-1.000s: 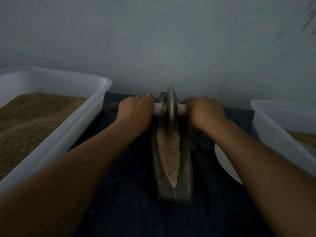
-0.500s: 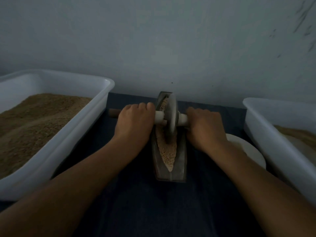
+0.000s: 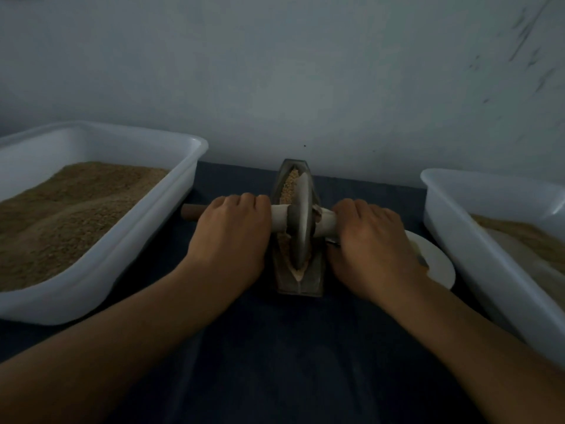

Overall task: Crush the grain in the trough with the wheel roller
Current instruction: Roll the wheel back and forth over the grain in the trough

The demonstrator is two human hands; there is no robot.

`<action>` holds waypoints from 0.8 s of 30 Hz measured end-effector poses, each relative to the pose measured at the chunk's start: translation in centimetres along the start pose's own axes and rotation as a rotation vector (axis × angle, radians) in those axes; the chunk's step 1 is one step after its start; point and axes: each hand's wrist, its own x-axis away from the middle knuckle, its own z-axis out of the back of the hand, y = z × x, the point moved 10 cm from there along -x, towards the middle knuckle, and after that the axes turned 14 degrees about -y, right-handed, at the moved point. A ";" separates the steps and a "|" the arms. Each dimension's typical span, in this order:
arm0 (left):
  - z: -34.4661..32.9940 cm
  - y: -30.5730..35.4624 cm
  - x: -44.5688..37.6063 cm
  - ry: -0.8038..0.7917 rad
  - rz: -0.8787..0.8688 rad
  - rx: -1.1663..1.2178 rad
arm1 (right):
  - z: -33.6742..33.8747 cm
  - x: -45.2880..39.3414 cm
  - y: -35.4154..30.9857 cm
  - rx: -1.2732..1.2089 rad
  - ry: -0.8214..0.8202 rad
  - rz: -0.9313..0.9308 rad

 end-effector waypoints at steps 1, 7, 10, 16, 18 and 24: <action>-0.1 0.0 0.0 0.000 0.012 -0.009 | -0.1 -0.2 0.0 -0.001 -0.007 0.010; -1.6 -0.3 -2.6 -0.013 0.040 -0.067 | -1.9 -3.1 1.0 0.022 -0.030 -0.001; -2.4 -0.7 -5.7 -0.038 0.033 -0.057 | -3.6 -5.8 2.3 0.048 -0.095 -0.045; -3.5 -1.8 -11.3 -0.069 -0.007 -0.062 | -5.2 -10.8 4.3 0.066 -0.128 -0.103; -3.8 -2.0 -12.5 -0.082 -0.024 -0.058 | -5.6 -12.1 4.9 0.043 -0.180 -0.117; -4.2 -2.5 -12.9 -0.082 -0.026 -0.019 | -5.9 -13.4 5.2 -0.005 -0.252 -0.130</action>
